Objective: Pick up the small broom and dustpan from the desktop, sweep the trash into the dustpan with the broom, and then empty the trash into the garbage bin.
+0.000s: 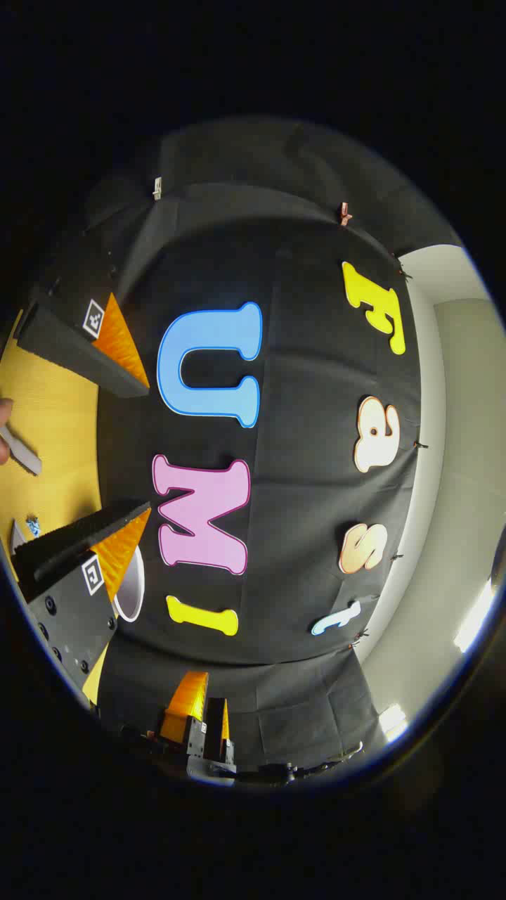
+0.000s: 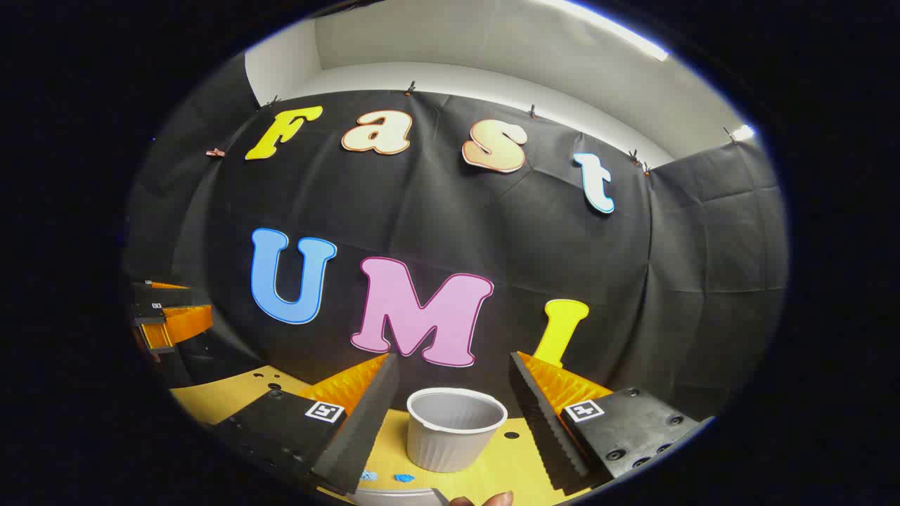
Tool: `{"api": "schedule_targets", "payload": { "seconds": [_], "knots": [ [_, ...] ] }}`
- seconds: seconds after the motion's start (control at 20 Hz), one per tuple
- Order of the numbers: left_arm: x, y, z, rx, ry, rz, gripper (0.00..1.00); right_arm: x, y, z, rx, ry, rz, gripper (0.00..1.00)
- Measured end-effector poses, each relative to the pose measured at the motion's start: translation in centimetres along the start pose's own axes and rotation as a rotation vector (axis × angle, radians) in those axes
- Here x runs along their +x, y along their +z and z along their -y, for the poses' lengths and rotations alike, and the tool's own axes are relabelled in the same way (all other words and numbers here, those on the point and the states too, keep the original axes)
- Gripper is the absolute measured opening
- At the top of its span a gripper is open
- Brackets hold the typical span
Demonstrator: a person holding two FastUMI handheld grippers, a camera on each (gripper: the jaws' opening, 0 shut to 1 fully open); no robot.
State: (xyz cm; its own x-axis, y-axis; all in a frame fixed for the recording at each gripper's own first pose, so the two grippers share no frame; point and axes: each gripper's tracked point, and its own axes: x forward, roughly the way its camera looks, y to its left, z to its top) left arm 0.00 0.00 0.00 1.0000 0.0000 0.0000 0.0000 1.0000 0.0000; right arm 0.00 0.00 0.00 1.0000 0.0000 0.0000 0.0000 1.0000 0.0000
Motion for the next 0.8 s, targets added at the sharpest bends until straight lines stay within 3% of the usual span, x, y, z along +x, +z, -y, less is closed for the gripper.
{"api": "schedule_targets", "payload": {
  "seconds": [0.8],
  "knots": [
    [0.1, -1.3, 0.3, 0.014, -0.041, -0.024, 0.95, -0.3, -1.5, -1.8, -0.017, 0.043, -0.041, 0.97]
  ]
}}
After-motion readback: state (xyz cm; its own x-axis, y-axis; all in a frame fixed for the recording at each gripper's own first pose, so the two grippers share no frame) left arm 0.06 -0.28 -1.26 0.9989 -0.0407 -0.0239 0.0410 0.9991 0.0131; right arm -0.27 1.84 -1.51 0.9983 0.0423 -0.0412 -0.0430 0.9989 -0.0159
